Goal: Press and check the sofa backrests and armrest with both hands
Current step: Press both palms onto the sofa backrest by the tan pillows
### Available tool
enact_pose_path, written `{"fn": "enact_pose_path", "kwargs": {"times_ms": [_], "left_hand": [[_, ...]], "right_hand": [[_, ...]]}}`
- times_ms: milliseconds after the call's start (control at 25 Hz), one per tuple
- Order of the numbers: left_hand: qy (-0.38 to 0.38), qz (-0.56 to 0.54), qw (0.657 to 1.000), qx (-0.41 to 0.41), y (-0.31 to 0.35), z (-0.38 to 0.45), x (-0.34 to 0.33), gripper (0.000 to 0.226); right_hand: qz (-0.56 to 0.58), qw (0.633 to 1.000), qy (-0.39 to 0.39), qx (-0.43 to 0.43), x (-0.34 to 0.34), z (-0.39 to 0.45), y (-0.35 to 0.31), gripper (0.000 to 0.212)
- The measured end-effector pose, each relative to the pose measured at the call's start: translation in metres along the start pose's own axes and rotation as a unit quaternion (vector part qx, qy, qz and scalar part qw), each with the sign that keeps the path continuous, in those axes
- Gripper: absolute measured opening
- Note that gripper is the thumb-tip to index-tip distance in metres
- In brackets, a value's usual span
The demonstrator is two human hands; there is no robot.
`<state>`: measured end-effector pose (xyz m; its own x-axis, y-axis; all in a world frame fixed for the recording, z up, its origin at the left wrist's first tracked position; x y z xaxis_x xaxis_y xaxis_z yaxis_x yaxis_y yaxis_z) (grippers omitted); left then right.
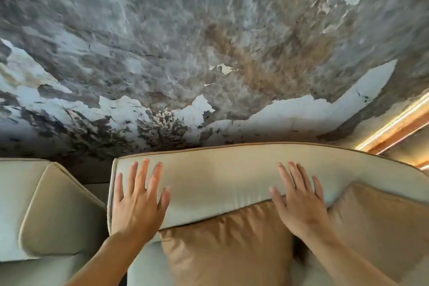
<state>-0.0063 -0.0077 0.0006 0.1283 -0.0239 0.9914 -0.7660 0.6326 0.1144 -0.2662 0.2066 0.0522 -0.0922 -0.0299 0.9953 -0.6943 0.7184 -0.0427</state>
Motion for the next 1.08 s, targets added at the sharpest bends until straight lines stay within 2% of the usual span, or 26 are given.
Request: {"fn": "enact_pose_path", "kwargs": {"times_ms": [80, 280, 640, 1080], "left_hand": [[-0.001, 0.014, 1.000, 0.002, 0.004, 0.013, -0.026, 0.068], [0.071, 0.066, 0.995, 0.011, 0.007, 0.021, -0.069, 0.063], [0.190, 0.112, 0.975, 0.018, 0.006, 0.029, -0.092, 0.062], [0.196, 0.110, 0.974, 0.010, 0.007, 0.077, -0.096, 0.064]], "right_hand": [[0.022, 1.000, 0.013, 0.003, -0.028, 0.023, 0.004, 0.072], [0.061, 0.996, 0.033, 0.053, -0.077, 0.064, -0.012, 0.071], [0.102, 0.969, 0.212, 0.070, -0.128, 0.088, -0.024, 0.062], [0.086, 0.961, 0.257, 0.051, -0.132, 0.126, -0.029, 0.066]]}}
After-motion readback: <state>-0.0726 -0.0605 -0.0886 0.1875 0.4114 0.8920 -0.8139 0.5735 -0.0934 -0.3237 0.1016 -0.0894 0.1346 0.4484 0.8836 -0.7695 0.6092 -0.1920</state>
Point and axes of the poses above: each hand's wrist, its own z-axis towards the middle knuckle, its own x-axis out of the back of the hand, y = z × x, the point moved 1 cm from there along z, towards the middle knuckle, and after that the axes turned 7 degrees about z, right-handed, at the moved point
